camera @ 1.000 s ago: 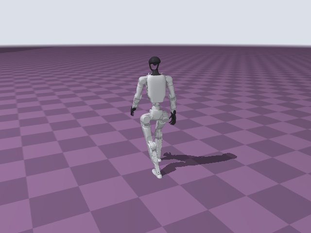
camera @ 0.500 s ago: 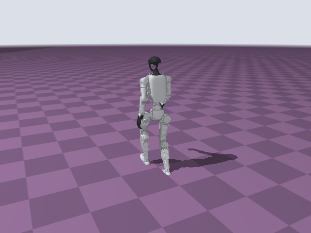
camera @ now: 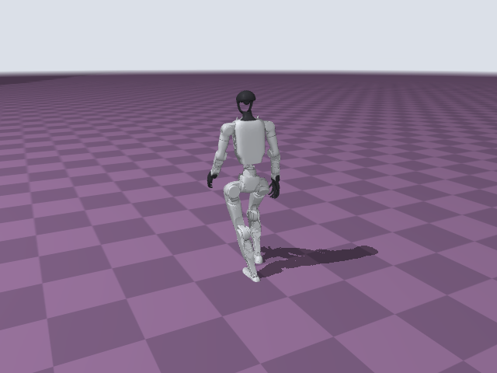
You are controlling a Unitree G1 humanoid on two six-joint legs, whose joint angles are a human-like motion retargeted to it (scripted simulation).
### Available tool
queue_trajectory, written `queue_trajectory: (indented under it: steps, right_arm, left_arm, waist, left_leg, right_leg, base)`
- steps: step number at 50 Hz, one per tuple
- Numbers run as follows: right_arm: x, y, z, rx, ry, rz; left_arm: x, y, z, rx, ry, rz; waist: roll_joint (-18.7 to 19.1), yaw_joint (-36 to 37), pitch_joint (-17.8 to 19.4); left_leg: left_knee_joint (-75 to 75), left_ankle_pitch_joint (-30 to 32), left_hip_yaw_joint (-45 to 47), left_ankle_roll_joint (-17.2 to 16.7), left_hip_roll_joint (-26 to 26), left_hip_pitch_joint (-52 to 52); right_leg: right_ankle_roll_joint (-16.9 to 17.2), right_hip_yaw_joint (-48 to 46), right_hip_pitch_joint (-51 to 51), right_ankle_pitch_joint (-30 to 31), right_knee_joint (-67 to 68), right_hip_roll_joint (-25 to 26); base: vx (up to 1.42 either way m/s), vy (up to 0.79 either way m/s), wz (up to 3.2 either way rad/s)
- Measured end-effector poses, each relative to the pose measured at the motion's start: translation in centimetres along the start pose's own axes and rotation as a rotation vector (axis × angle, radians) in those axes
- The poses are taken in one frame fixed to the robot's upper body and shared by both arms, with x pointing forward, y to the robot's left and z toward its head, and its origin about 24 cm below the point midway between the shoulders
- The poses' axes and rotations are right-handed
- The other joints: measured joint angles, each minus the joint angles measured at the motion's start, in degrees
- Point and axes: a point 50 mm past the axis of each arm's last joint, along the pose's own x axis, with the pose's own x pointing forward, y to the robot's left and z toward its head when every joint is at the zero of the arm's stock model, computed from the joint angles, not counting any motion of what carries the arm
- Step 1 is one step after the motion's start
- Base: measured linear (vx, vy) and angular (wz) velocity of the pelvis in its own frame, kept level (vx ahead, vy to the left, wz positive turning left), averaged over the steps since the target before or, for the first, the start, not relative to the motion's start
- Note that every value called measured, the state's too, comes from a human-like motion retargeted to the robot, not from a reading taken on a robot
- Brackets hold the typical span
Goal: Walk
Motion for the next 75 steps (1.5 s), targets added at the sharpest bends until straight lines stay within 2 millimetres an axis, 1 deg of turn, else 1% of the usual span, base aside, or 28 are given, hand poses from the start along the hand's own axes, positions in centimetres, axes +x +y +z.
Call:
queue_trajectory:
  steps: [2, 6, 10, 12, 15, 20, 23, 27, 29, 31, 33, 36, 38, 40, 42, 45, 46, 48, 50, 54, 57, 60, 62, 65, 67, 70, 72, 75]
  right_arm:
    - [-0.2, -0.1, -1.2, 0.009, 0.035, -0.008]
    - [-0.6, 0.2, -3.0, 0.017, 0.089, -0.008]
    - [-0.8, 0.3, -3.4, 0.041, 0.103, -0.027]
    - [-0.5, 0.3, -2.6, 0.054, 0.074, -0.041]
    - [0.0, -0.3, 0.4, 0.049, -0.026, -0.074]
    - [0.4, -1.9, 8.2, 0.023, -0.265, -0.147]
    - [-0.2, -2.8, 12.9, 0.030, -0.416, -0.186]
    - [-1.6, -3.7, 18.0, 0.048, -0.596, -0.218]
    - [-2.2, -3.9, 19.6, 0.052, -0.657, -0.223]
    - [-2.5, -3.7, 20.2, 0.049, -0.689, -0.217]
    - [-2.5, -3.3, 20.1, 0.040, -0.691, -0.200]
    - [-1.7, -1.8, 18.2, 0.022, -0.620, -0.138]
    - [-0.9, -0.6, 15.8, 0.013, -0.531, -0.079]
    - [-0.2, 0.6, 13.5, 0.009, -0.434, -0.009]
    - [0.3, 1.4, 11.1, -0.004, -0.337, 0.037]
    - [0.6, 1.9, 7.0, -0.025, -0.193, 0.071]
    - [0.7, 1.5, 6.3, -0.028, -0.163, 0.069]
    - [0.6, 1.2, 4.0, -0.026, -0.091, 0.066]
    - [0.5, 0.5, 2.6, -0.017, -0.043, 0.048]
    - [0.1, -0.3, -0.2, 0.016, 0.038, 0.011]
    - [-0.1, -0.8, -1.3, 0.030, 0.074, -0.008]
    - [-0.3, -0.7, -2.3, 0.033, 0.103, -0.007]
    - [-0.4, -0.7, -2.6, 0.042, 0.117, -0.009]
    - [-0.3, -0.7, -2.3, 0.063, 0.114, -0.018]
    - [-0.1, -0.6, -1.5, 0.077, 0.092, -0.021]
    - [0.3, -1.0, 0.9, 0.073, 0.015, -0.035]
    - [0.6, -1.5, 3.1, 0.060, -0.054, -0.055]
    - [0.7, -2.2, 7.0, 0.040, -0.168, -0.090]
  left_arm:
    - [0.4, 0.0, 1.3, 0.014, -0.051, -0.001]
    - [0.3, -0.4, 1.4, 0.028, -0.064, -0.012]
    - [-1.2, -1.9, -2.3, -0.003, 0.057, -0.048]
    - [-2.4, -2.7, -4.9, -0.009, 0.144, -0.076]
    - [-4.1, -3.5, -7.7, 0.007, 0.247, -0.119]
    - [-5.9, -3.0, -10.3, 0.025, 0.339, -0.133]
    - [-7.0, -2.6, -11.7, -0.005, 0.377, -0.115]
    - [-8.3, -2.5, -13.3, -0.051, 0.436, -0.085]
    - [-8.9, -2.6, -13.9, -0.070, 0.466, -0.074]
    - [-9.4, -2.8, -14.5, -0.086, 0.490, -0.066]
    - [-9.7, -2.8, -14.8, -0.099, 0.507, -0.057]
    - [-9.8, -2.7, -15.0, -0.104, 0.527, -0.044]
    - [-9.4, -2.6, -14.7, -0.107, 0.523, -0.035]
    - [-8.3, -2.0, -13.7, -0.105, 0.490, -0.026]
    - [-7.0, -1.6, -12.2, -0.095, 0.431, -0.023]
    - [-5.0, -1.3, -9.6, -0.071, 0.326, -0.030]
    - [-4.0, -1.0, -8.1, -0.066, 0.280, -0.029]
    - [-2.8, -0.7, -6.0, -0.058, 0.205, -0.027]
    - [-1.4, -0.2, -3.3, -0.059, 0.120, -0.017]
    - [0.1, 0.4, 0.7, -0.055, -0.020, -0.007]
    - [0.5, 0.4, 2.4, -0.045, -0.084, -0.008]
    - [0.5, 0.1, 2.3, -0.040, -0.082, -0.013]
    - [0.0, -0.5, 0.8, -0.053, -0.031, -0.028]
    - [-1.3, -1.6, -2.8, -0.073, 0.101, -0.061]
    - [-2.7, -2.4, -5.7, -0.079, 0.204, -0.093]
    - [-4.5, -3.3, -8.8, -0.065, 0.332, -0.142]
    - [-5.3, -3.3, -10.1, -0.045, 0.384, -0.161]
    - [-6.3, -3.0, -11.3, -0.030, 0.425, -0.171]
  waist:
    - [1.67, -0.14, -0.23]
    - [2.77, -0.01, -0.72]
    - [5.86, 0.30, -0.95]
    - [8.12, 0.94, -1.60]
    - [10.32, 2.92, -3.31]
    - [6.96, 7.42, -2.47]
    - [4.83, 9.37, -1.46]
    - [2.19, 10.31, -1.19]
    - [1.17, 10.33, -1.59]
    - [0.62, 10.39, -2.15]
    - [-0.94, 10.28, -2.73]
    - [-4.42, 9.89, -3.05]
    - [-6.87, 9.26, -3.07]
    - [-9.15, 8.49, -2.95]
    - [-9.39, 7.43, -2.77]
    - [-9.04, 5.00, -2.19]
    - [-7.82, 4.75, -1.76]
    - [-7.04, 3.46, -1.16]
    - [-4.07, 2.68, -0.22]
    - [-0.32, 1.17, 0.86]
    - [2.30, 1.07, 0.68]
    - [2.69, 1.32, 0.32]
    - [3.57, 1.44, 0.25]
    - [5.52, 1.51, 0.28]
    - [7.60, 1.83, -0.15]
    - [10.59, 3.45, -1.82]
    - [10.10, 5.23, -2.01]
    - [8.03, 7.95, -1.54]
  left_leg:
    - [-0.07, -1.42, -0.04, -0.63, 1.91, 1.79]
    - [8.75, -6.66, -0.76, -1.64, 3.38, 3.06]
    - [32.99, -8.69, 0.15, -4.64, 8.50, -1.40]
    - [49.74, -4.07, 1.36, -6.56, 13.40, -8.06]
    - [70.01, 1.93, 3.12, -5.82, 20.90, -21.13]
    - [76.28, -3.78, 6.28, -0.28, 22.82, -36.62]
    - [66.08, -6.12, 8.07, 0.05, 20.65, -41.66]
    - [40.82, -3.79, 9.57, -2.12, 14.38, -43.47]
    - [28.44, -2.19, 8.92, -3.12, 10.66, -42.98]
    - [23.18, -1.57, 8.18, -3.34, 8.45, -42.92]
    - [20.54, 0.79, 8.05, -2.66, 5.71, -41.50]
    - [22.30, 3.67, 8.45, -0.59, 1.23, -38.94]
    - [23.73, 3.90, 8.70, 1.09, -1.98, -36.87]
    - [21.16, 4.33, 8.59, 2.45, -4.96, -33.17]
    - [19.12, 3.26, 8.05, 2.95, -5.54, -29.25]
    - [17.16, 0.72, 7.06, 3.35, -6.83, -23.23]
    - [12.45, 1.63, 6.07, 3.08, -6.24, -19.27]
    - [9.17, 1.26, 4.95, 2.59, -6.29, -14.14]
    - [3.51, 1.68, 3.30, 1.89, -4.21, -7.88]
    - [-1.62, 0.82, 1.54, 0.69, -1.14, 0.02]
    - [-2.06, -1.11, 1.43, -0.05, 1.54, 2.80]
    - [2.58, -4.75, 0.93, -0.51, 2.03, 4.09]
    - [9.80, -7.22, 0.70, -1.25, 3.28, 3.74]
    - [27.90, -8.60, 1.64, -3.50, 7.04, -0.11]
    - [44.40, -5.23, 2.86, -5.46, 11.89, -6.24]
    - [66.14, 1.45, 4.30, -5.81, 20.53, -18.52]
    - [73.54, 1.48, 5.37, -3.67, 23.33, -24.97]
    - [77.01, -2.17, 6.84, -0.64, 24.31, -33.04]
  right_leg:
    - [1.13, 1.30, 0.44, 0.65, -12.61, 3.69]
    - [0.93, 3.09, 1.50, 1.81, -16.50, 7.11]
    - [-1.81, 1.52, 4.84, 4.03, -9.67, 11.41]
    - [-3.95, -0.05, 6.35, 3.18, -8.24, 14.13]
    - [-6.97, -1.81, 8.41, 1.18, -10.01, 16.81]
    - [-7.83, -0.13, 16.16, -2.53, -14.67, 15.49]
    - [-7.55, 0.99, 21.77, -4.39, -17.83, 13.96]
    - [-6.94, 1.30, 28.45, -6.17, -22.12, 10.39]
    - [-6.64, 1.06, 30.17, -7.47, -21.85, 8.68]
    - [-6.36, 1.21, 30.86, -9.15, -18.98, 7.86]
    - [-5.44, 2.01, 31.42, -10.33, -15.11, 6.14]
    - [-2.01, 3.74, 31.68, -8.43, -5.88, 2.58]
    - [1.80, 4.79, 30.41, -2.21, 2.89, 0.05]
    - [5.48, 5.87, 26.36, 7.60, 13.51, -1.95]
    - [5.48, 4.87, 21.31, 14.10, 22.61, -2.94]
    - [4.72, 4.85, 13.92, 11.34, 32.03, -6.72]
    - [3.11, 4.23, 11.08, 9.48, 32.25, -6.81]
    - [0.76, 3.63, 6.39, 4.75, 31.43, -8.27]
    - [-0.92, 1.58, 3.11, 1.91, 25.39, -6.66]
    - [-0.06, 0.19, 0.30, 0.19, 4.66, -2.11]
    - [1.49, 1.49, 0.95, 1.07, -13.21, 2.97]
    - [1.49, 2.84, 1.37, 1.57, -15.98, 4.81]
    - [0.57, 2.48, 2.94, 2.79, -13.50, 6.18]
    - [-1.59, 1.17, 5.85, 3.46, -8.69, 8.74]
    - [-3.65, -0.53, 7.68, 2.59, -7.68, 11.33]
    - [-6.75, -2.80, 9.79, 1.24, -10.42, 15.20]
    - [-7.62, -2.62, 12.07, 0.13, -12.48, 15.62]
    - [-7.82, -1.71, 16.16, -1.28, -15.47, 14.99]
  base:
    - [-0.01, -0.02, 0.27]
    - [0.01, -0.04, 0.21]
    - [0.01, -0.06, 0.20]
    - [-0.04, -0.07, 0.22]
    - [-0.04, -0.06, 0.28]
    - [-0.01, -0.03, 0.14]
    - [0.00, 0.00, 0.00]
    - [0.00, 0.02, 0.30]
    - [-0.02, 0.03, 0.26]
    - [0.00, 0.00, 0.00]
    - [0.02, 0.02, 0.09]
    - [0.04, 0.03, 0.22]
    - [0.02, 0.03, 0.29]
    - [0.00, 0.00, 0.23]
    - [0.00, 0.00, 0.10]
    - [0.01, 0.10, 0.24]
    - [0.01, 0.09, 0.04]
    - [0.00, 0.00, 0.00]
    - [0.00, 0.00, 0.00]
    - [0.00, 0.01, 0.33]
    - [-0.02, -0.01, 0.30]
    - [-0.01, -0.03, 0.21]
    - [0.02, -0.04, 0.23]
    - [-0.01, -0.06, 0.29]
    - [-0.05, -0.07, 0.37]
    - [-0.05, -0.07, 0.38]
    - [-0.03, -0.06, 0.33]
    - [-0.03, -0.04, 0.23]
